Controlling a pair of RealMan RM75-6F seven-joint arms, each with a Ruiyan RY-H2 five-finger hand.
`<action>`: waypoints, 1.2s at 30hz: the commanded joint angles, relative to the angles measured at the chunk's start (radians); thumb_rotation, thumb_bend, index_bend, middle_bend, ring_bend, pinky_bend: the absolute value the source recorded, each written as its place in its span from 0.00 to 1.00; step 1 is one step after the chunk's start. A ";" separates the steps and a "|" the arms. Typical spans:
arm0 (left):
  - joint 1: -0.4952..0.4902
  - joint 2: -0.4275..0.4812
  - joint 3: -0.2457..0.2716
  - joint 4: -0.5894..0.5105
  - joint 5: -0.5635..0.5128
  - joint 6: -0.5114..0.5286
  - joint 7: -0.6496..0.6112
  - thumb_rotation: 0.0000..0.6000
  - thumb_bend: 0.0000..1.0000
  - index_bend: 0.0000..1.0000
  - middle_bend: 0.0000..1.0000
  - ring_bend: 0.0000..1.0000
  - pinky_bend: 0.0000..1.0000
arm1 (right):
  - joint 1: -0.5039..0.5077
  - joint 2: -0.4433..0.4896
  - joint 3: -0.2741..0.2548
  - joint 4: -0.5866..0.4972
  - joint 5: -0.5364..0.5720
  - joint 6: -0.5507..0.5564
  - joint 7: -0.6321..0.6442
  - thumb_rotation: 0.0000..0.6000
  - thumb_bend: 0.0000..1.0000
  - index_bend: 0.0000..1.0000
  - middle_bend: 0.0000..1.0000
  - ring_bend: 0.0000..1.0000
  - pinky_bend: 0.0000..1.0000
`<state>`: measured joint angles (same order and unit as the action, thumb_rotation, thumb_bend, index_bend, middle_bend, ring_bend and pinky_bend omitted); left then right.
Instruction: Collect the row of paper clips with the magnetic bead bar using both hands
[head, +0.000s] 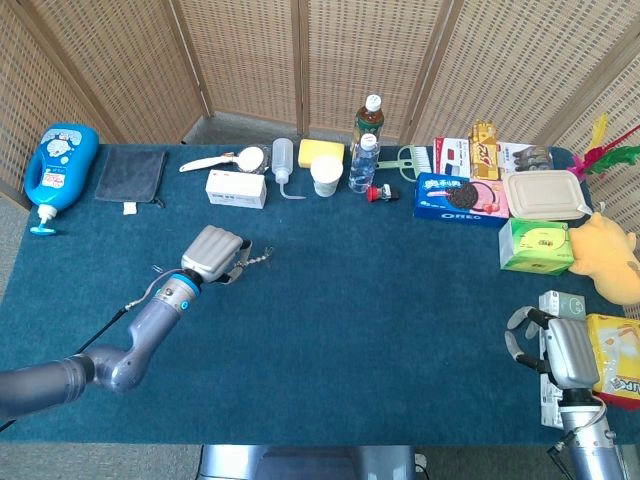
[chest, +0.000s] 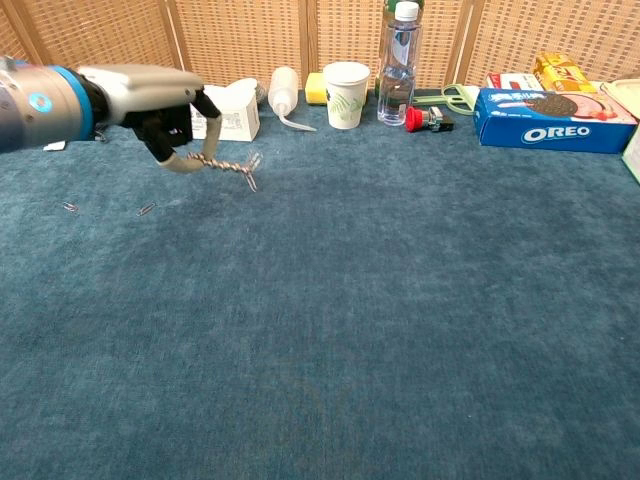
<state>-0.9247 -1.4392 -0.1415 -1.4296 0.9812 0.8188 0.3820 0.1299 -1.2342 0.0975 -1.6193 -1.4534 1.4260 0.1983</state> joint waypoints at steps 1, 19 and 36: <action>0.038 0.073 0.005 -0.067 0.046 0.044 -0.032 1.00 0.71 0.60 0.93 1.00 1.00 | 0.003 -0.001 0.001 -0.002 0.001 -0.004 -0.003 1.00 0.41 0.56 0.60 0.61 0.83; 0.198 0.263 0.076 -0.190 0.145 0.149 -0.123 1.00 0.71 0.60 0.93 1.00 1.00 | 0.019 -0.011 0.001 -0.011 -0.006 -0.023 -0.013 1.00 0.41 0.56 0.60 0.61 0.83; 0.241 0.214 0.087 -0.080 0.126 0.104 -0.153 1.00 0.71 0.61 0.93 1.00 1.00 | 0.017 -0.012 -0.003 -0.026 0.002 -0.025 -0.036 1.00 0.41 0.56 0.60 0.61 0.83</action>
<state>-0.6801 -1.2168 -0.0511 -1.5173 1.1101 0.9297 0.2291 0.1469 -1.2464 0.0949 -1.6453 -1.4517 1.4013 0.1629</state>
